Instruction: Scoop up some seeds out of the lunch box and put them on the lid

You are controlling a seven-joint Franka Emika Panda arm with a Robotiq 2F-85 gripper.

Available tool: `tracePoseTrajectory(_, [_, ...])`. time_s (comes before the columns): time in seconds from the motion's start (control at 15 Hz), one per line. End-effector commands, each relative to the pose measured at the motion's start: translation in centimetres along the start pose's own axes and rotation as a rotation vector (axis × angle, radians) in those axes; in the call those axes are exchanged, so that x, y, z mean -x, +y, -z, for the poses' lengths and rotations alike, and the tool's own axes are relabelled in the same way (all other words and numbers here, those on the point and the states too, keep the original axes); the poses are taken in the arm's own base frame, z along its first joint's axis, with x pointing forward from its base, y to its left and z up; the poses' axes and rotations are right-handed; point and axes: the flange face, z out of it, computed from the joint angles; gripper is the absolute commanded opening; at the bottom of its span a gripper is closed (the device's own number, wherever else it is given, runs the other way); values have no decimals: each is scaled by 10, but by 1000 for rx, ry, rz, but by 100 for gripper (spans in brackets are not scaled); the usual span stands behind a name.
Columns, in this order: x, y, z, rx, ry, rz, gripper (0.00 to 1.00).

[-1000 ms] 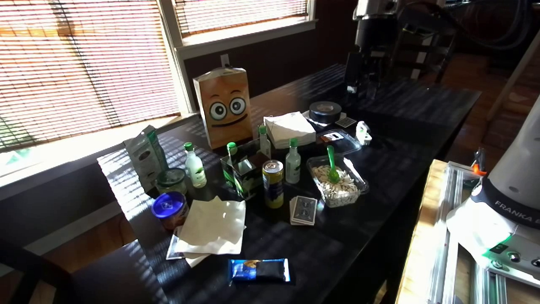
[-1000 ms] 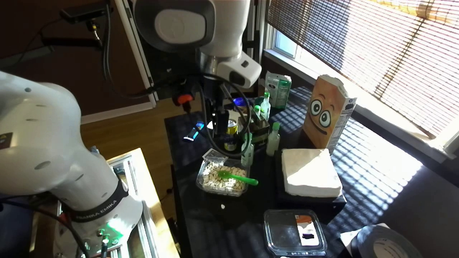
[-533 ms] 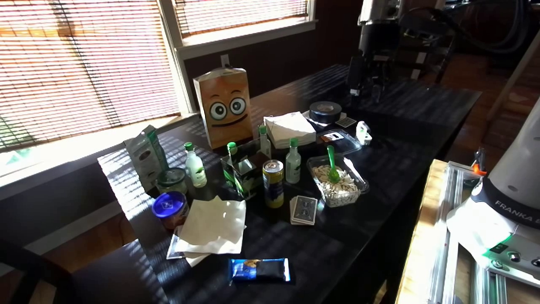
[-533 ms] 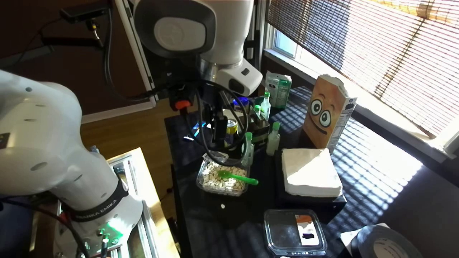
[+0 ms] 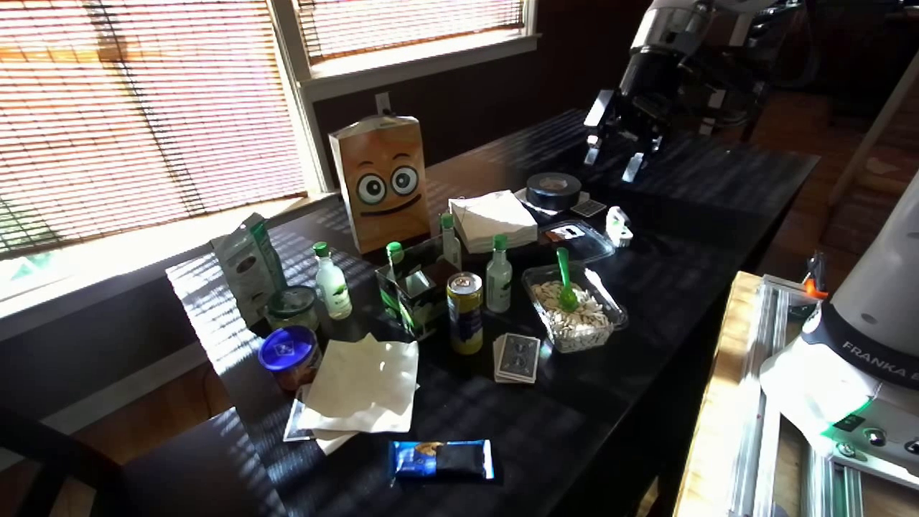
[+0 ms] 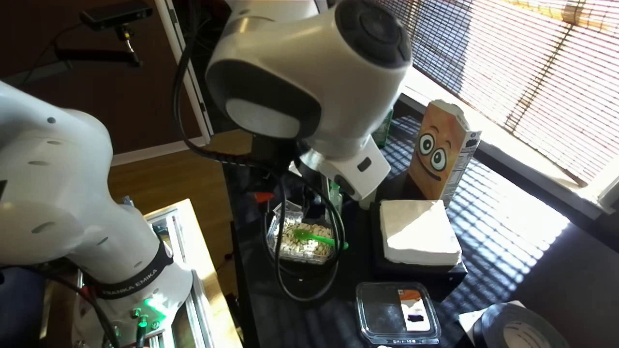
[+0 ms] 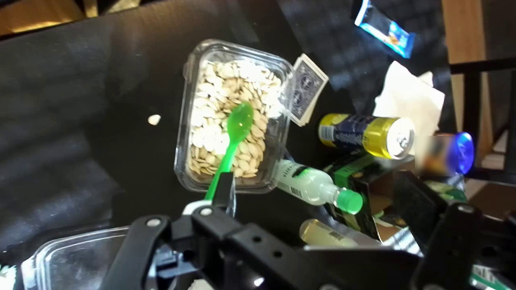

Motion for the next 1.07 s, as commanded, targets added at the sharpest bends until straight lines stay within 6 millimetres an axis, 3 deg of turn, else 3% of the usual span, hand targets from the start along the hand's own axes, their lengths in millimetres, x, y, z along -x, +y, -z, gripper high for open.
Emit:
tracePoseTrajectory(0.0, [-42, 29, -20, -116, 66, -85, 100])
tracePoseTrajectory(0.27, [-68, 68, -46, -112, 92, -196, 100])
tracePoseTrajectory(0.33, [-47, 55, -34, -116, 99, -162, 100])
tracePoseTrajectory(0.6, [-64, 69, -49, -89, 74, -198, 100])
tracePoseTrajectory(0.8, [-59, 68, -47, -187, 121, -21, 100])
tracePoseTrajectory(1.0, [-54, 85, -47, -315, 150, 65, 100])
